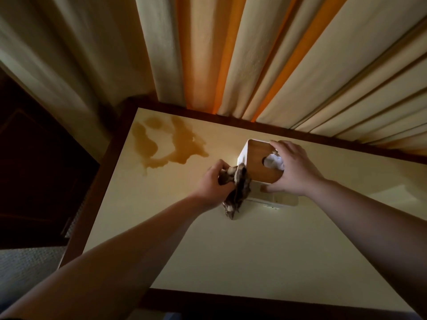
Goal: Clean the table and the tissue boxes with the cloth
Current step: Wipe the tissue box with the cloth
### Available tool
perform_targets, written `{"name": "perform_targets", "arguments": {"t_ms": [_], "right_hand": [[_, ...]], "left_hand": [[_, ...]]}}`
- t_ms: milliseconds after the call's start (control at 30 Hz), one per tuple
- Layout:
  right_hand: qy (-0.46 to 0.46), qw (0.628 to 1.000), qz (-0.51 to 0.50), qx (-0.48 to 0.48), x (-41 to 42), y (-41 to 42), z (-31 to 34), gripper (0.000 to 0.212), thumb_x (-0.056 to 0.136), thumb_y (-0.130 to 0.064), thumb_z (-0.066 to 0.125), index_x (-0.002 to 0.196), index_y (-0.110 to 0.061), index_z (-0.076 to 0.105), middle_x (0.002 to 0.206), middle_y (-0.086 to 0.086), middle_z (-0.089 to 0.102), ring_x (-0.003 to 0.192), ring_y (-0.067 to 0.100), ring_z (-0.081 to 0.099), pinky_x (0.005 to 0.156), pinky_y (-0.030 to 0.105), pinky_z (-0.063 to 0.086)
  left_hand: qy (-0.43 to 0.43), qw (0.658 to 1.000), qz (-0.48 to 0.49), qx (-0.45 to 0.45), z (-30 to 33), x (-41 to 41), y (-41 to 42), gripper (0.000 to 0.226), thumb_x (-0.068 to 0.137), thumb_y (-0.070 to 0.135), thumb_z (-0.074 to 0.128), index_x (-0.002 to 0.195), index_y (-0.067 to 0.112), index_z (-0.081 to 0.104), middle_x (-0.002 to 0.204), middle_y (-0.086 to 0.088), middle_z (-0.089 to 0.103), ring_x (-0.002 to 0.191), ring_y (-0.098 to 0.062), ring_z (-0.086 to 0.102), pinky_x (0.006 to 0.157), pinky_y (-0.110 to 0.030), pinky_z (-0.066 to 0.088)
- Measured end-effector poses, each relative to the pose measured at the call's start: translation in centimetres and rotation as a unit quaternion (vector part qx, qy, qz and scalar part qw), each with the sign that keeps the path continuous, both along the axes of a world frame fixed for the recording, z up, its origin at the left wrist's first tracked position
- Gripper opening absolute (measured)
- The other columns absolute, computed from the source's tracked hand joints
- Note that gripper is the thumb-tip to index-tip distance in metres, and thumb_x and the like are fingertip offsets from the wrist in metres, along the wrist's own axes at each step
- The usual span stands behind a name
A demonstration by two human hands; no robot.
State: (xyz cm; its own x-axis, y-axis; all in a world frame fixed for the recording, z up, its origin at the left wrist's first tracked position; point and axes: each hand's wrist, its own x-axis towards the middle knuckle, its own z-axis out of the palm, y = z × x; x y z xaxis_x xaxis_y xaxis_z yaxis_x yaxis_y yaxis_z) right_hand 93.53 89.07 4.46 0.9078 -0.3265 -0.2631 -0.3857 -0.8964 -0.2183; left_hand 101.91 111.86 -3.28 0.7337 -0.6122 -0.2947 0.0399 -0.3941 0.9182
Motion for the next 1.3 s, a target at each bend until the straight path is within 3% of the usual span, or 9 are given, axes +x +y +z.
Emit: {"name": "perform_targets", "arguments": {"t_ms": [100, 200, 367, 467, 600, 767, 1033, 1300], "right_hand": [[0.003, 1.0, -0.003, 0.006, 0.0, -0.1, -0.1, 0.136, 0.053, -0.06, 0.095, 0.162, -0.031, 0.019, 0.16, -0.003, 0.029, 0.148, 0.026, 0.024, 0.119, 0.052, 0.034], [-0.001, 1.0, -0.008, 0.011, 0.0, -0.1, 0.0, 0.137, 0.049, -0.069, 0.093, 0.16, -0.033, 0.021, 0.158, -0.005, 0.031, 0.148, 0.026, 0.024, 0.12, 0.052, 0.033], [0.007, 1.0, 0.0, 0.008, -0.1, -0.1, 0.0, 0.134, 0.053, -0.069, 0.091, 0.16, -0.03, 0.02, 0.161, -0.006, 0.027, 0.149, 0.025, 0.023, 0.118, 0.052, 0.034], [0.008, 1.0, 0.015, 0.017, -0.1, -0.3, 0.1, 0.133, 0.055, -0.067, 0.091, 0.161, -0.029, 0.021, 0.159, -0.005, 0.029, 0.148, 0.026, 0.024, 0.118, 0.049, 0.032], [0.008, 1.0, 0.014, 0.017, -0.1, -0.2, 0.2, 0.133, 0.053, -0.069, 0.091, 0.16, -0.032, 0.021, 0.158, -0.006, 0.03, 0.147, 0.025, 0.024, 0.118, 0.049, 0.032], [0.003, 1.0, -0.003, 0.006, 0.0, 0.1, 0.1, 0.136, 0.053, -0.069, 0.092, 0.162, -0.033, 0.018, 0.163, -0.005, 0.027, 0.15, 0.026, 0.023, 0.118, 0.052, 0.035], [-0.004, 1.0, -0.009, 0.016, -0.2, 0.0, 0.0, 0.137, 0.052, -0.067, 0.093, 0.162, -0.034, 0.018, 0.16, -0.005, 0.028, 0.149, 0.026, 0.022, 0.119, 0.051, 0.031], [-0.007, 1.0, 0.015, 0.017, -0.4, -0.1, 0.1, 0.13, 0.058, -0.064, 0.091, 0.162, -0.025, 0.023, 0.159, -0.003, 0.029, 0.148, 0.025, 0.022, 0.121, 0.047, 0.027]], "left_hand": [[0.0, 1.0, -0.002, -0.024, 0.7, 0.2, 0.0, 0.026, 0.082, 0.025, 0.067, 0.094, 0.044, 0.053, 0.098, -0.002, 0.066, 0.089, -0.021, 0.067, 0.071, -0.043, 0.065], [0.003, 1.0, 0.006, -0.031, 1.8, 1.7, -1.1, 0.022, 0.093, 0.018, 0.064, 0.108, 0.031, 0.055, 0.099, 0.002, 0.069, 0.092, -0.016, 0.069, 0.076, -0.042, 0.065], [-0.016, 0.999, 0.031, -0.022, 2.8, 5.2, -4.2, 0.021, 0.098, 0.021, 0.06, 0.119, 0.025, 0.056, 0.1, 0.002, 0.068, 0.092, -0.015, 0.066, 0.082, -0.04, 0.062], [-0.032, 0.999, 0.028, -0.007, 2.9, 6.4, -5.6, 0.019, 0.101, 0.021, 0.057, 0.119, 0.026, 0.056, 0.097, 0.0, 0.067, 0.09, -0.017, 0.064, 0.078, -0.036, 0.059], [-0.014, 0.999, 0.001, 0.032, 2.1, 6.1, -5.4, 0.023, 0.1, 0.017, 0.055, 0.122, 0.025, 0.054, 0.1, -0.006, 0.066, 0.091, -0.024, 0.066, 0.082, -0.046, 0.063], [-0.011, 0.999, -0.024, 0.041, 1.5, 3.8, -3.0, 0.023, 0.096, 0.016, 0.059, 0.116, 0.023, 0.051, 0.101, -0.007, 0.067, 0.092, -0.024, 0.067, 0.078, -0.047, 0.064], [0.02, 0.999, -0.009, -0.042, 1.9, 1.7, -0.7, 0.019, 0.093, 0.007, 0.063, 0.108, 0.016, 0.054, 0.098, -0.01, 0.067, 0.093, -0.027, 0.069, 0.075, -0.048, 0.064], [-0.014, 1.0, 0.019, -0.019, 3.3, 6.5, -5.0, 0.018, 0.099, 0.023, 0.059, 0.118, 0.021, 0.057, 0.1, -0.001, 0.068, 0.092, -0.016, 0.065, 0.078, -0.032, 0.058]]}}
